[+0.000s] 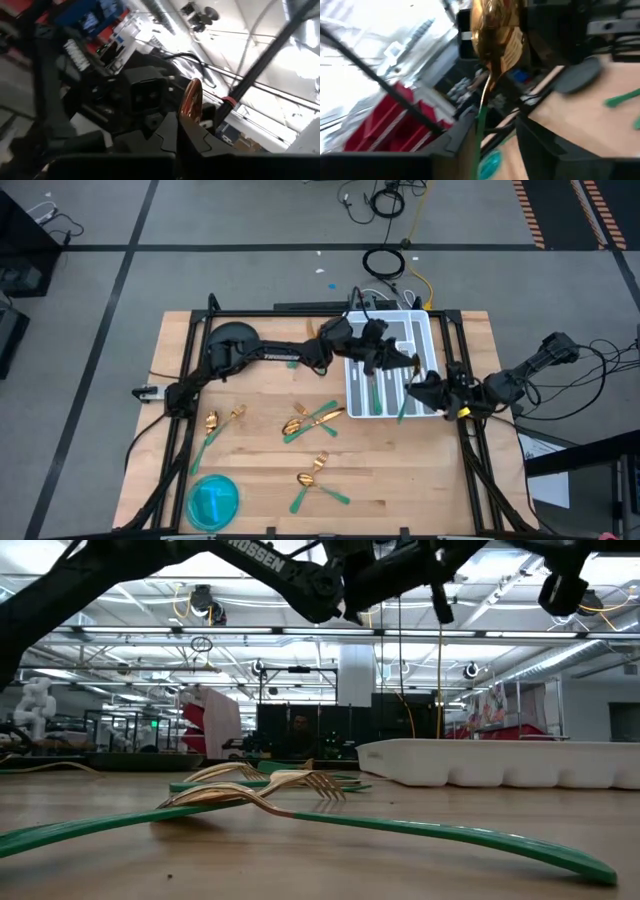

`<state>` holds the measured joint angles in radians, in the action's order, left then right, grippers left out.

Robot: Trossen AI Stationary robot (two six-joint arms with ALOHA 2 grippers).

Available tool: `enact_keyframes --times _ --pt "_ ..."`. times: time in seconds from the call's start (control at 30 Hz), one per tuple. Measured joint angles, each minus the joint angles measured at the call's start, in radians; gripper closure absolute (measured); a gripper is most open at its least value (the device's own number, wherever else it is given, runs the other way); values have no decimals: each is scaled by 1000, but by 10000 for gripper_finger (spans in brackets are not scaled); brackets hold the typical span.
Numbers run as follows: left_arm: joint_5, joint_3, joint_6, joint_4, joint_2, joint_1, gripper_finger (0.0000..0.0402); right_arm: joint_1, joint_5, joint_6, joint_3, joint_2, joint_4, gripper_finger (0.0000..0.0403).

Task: Sort silverware
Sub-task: Put the green spoon on the silverware organizer

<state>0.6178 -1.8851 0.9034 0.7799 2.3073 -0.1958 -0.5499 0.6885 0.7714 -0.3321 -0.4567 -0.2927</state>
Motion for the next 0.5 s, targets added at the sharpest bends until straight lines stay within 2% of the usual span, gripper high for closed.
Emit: enact_keyframes --times 0.13,0.3,0.4,0.5 --pt "28 0 11 -91 -3 -38 401 0 84 -28 0 39 39 236" --pt "9 0 49 -265 -3 -81 401 0 102 -53 0 85 59 223" --pt "-39 0 41 -456 -17 -100 401 0 102 -53 0 111 79 223" --pt "-127 0 -51 -700 -60 -109 401 -3 100 -54 0 138 87 222"
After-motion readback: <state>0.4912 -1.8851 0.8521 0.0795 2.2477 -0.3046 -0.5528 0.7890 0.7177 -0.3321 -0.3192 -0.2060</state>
